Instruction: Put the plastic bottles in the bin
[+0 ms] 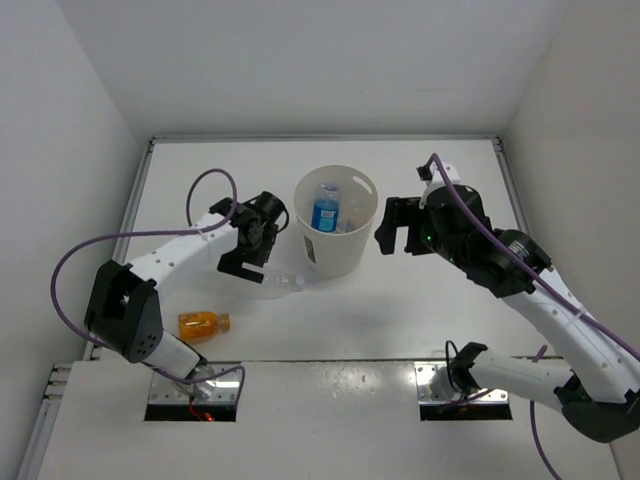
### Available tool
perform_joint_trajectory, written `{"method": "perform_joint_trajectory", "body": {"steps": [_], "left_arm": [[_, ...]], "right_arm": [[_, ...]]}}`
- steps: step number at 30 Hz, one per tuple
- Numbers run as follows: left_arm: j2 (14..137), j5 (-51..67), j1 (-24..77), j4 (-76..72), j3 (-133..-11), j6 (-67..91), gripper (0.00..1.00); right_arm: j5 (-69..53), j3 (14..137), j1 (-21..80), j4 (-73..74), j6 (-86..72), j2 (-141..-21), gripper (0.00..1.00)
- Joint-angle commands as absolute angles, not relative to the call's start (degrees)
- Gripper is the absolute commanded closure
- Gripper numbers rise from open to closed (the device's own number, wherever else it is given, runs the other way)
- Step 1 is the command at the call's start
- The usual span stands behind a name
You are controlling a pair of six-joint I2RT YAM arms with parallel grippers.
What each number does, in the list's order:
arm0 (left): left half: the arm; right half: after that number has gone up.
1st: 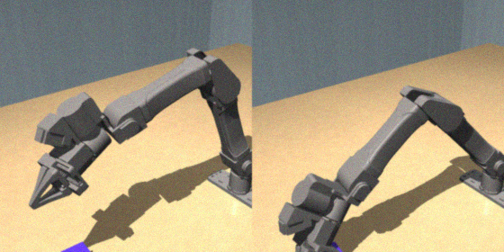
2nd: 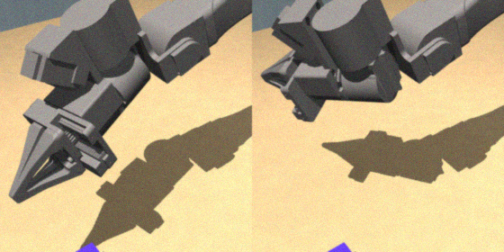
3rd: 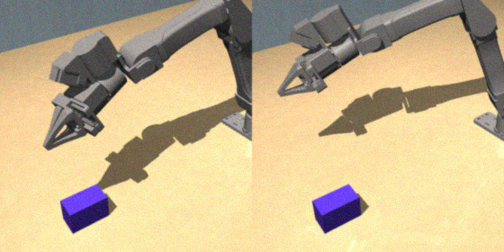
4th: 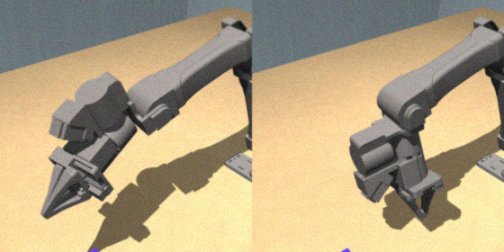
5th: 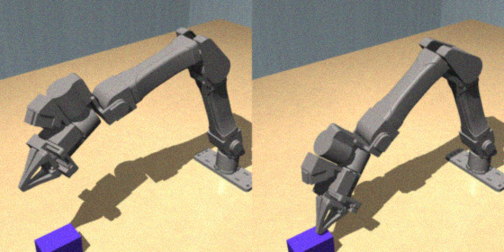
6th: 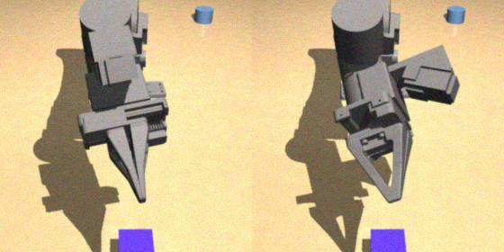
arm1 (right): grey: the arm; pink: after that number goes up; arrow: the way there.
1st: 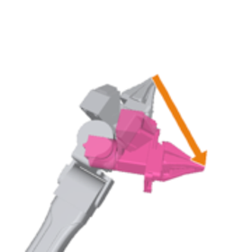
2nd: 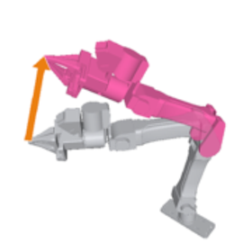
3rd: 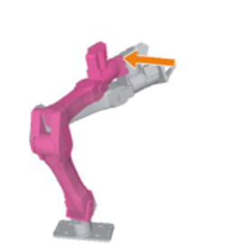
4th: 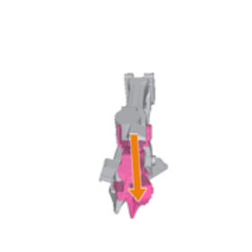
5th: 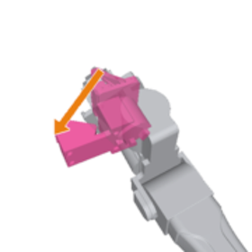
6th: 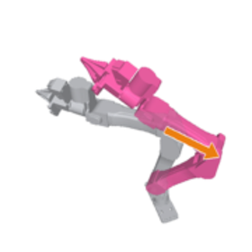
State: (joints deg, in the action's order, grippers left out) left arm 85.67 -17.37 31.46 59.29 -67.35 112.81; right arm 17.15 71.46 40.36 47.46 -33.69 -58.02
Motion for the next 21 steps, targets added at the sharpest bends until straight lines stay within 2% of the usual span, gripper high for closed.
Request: {"method": "perform_joint_trajectory", "body": {"steps": [1, 17, 19, 21], "left_arm": [[85.6, -14.0, 31.9, 60.5, -64.5, 120.0, 0.06], [92.5, -13.9, 31.3, 55.5, -56.5, 117.3, 0.06], [93.3, -16.2, 31.3, 54.1, -56.5, 115.9, 0.07], [93.9, -18.1, 30.8, 54.1, -56.5, 115.4, 0.15]], "right_arm": [[16.3, 70.8, 40.3, 47.5, -34.3, -58.0, 0.00], [18.1, 69.2, 40.3, 51.1, -34.3, -56.8, 0.00], [18.6, 69.2, 40.3, 51.1, -34.9, -55.5, 0.00], [18.6, 69.2, 40.3, 51.7, -35.4, -55.5, 0.00]]}}
